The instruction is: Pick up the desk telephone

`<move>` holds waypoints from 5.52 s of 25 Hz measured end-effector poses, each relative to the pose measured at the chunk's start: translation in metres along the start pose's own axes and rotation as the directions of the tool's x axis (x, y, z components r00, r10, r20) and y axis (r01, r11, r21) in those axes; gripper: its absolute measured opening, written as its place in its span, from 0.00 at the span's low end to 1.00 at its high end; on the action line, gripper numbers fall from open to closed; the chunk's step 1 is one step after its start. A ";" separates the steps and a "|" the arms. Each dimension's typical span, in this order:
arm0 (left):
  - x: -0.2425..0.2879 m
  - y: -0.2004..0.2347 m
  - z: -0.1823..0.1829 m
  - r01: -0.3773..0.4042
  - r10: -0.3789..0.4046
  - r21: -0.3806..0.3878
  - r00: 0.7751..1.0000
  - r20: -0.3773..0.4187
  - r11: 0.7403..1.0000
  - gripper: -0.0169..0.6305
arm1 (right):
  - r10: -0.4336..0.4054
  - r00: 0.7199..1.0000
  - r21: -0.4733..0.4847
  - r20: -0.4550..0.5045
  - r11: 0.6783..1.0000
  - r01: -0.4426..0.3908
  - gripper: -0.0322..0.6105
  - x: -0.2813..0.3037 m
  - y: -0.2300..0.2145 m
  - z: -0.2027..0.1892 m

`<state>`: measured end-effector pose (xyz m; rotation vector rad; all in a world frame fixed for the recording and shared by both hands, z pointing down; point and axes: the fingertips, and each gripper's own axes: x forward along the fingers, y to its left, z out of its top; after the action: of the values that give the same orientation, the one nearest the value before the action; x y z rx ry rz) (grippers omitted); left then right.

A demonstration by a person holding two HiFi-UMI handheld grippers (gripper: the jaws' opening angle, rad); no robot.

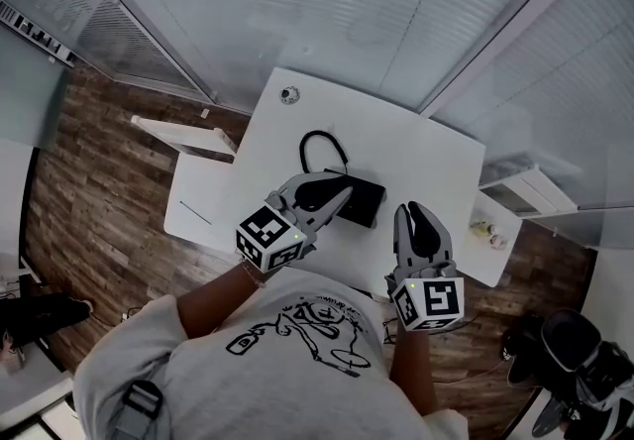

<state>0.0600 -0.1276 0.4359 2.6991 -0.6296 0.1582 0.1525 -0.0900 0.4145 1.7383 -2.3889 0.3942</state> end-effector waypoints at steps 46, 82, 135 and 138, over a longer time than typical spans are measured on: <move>0.037 0.140 -0.298 -0.202 -0.101 -0.594 0.894 -0.437 0.779 0.50 | 0.190 0.848 0.477 -0.494 0.875 0.082 0.42 0.096 -0.051 -0.302; 0.037 0.115 -0.267 -0.147 -0.132 -0.540 0.887 -0.442 0.829 0.49 | 0.290 0.867 0.559 -0.406 0.829 -0.015 0.37 0.095 -0.028 -0.257; -0.005 0.042 -0.034 -0.064 -0.041 -0.398 0.967 -0.250 0.915 0.49 | 0.282 0.943 0.427 -0.174 0.885 -0.186 0.33 0.020 0.004 -0.014; -0.006 0.043 -0.033 -0.067 -0.038 -0.397 0.967 -0.250 0.916 0.49 | 0.281 0.942 0.424 -0.182 0.887 -0.182 0.33 0.021 0.006 -0.012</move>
<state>0.0345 -0.1483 0.4792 2.2295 -0.5362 0.3329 0.1402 -0.1035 0.4313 1.4263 -2.4633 1.1358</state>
